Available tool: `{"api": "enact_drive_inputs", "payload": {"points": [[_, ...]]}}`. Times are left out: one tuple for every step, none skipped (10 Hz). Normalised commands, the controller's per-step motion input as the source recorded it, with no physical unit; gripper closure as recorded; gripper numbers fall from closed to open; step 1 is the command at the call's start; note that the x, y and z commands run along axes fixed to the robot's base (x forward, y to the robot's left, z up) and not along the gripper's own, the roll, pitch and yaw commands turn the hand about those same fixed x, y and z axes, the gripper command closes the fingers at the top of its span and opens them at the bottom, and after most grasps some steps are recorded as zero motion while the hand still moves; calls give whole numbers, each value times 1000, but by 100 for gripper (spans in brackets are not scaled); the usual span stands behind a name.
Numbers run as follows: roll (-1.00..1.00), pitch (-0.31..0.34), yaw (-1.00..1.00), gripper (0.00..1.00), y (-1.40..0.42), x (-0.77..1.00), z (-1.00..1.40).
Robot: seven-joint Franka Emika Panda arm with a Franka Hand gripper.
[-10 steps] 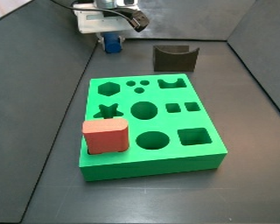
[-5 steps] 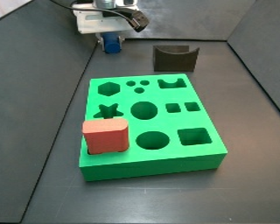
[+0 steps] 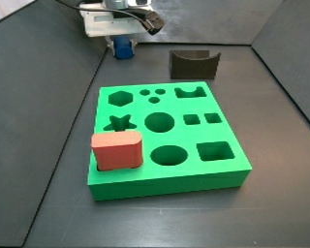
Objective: Pick up the oval object. Move up. Place the oval object on the fixture. Regrasp the oval object. Move to above the board. Insert the oval object.
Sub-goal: Move up, then place the oval object on the fixture.
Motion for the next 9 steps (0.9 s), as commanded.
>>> {"api": "enact_drive_inputs", "payload": {"points": [[4,12,-26,100,38,-17,815],[-2,42,-31,100,27,-46,734],[-4,71,-33,100,20,-28,590],[2,78,-30,100,17,-22,461],[17,74,-29,100,14,-22,278],[25,67,-27,100,12,-25,185],[0,0,0,100,0,0,1000],[-1,8,0,100,-2,-4,1000],[-1,24,-3,100,-3,-15,1000]]}}
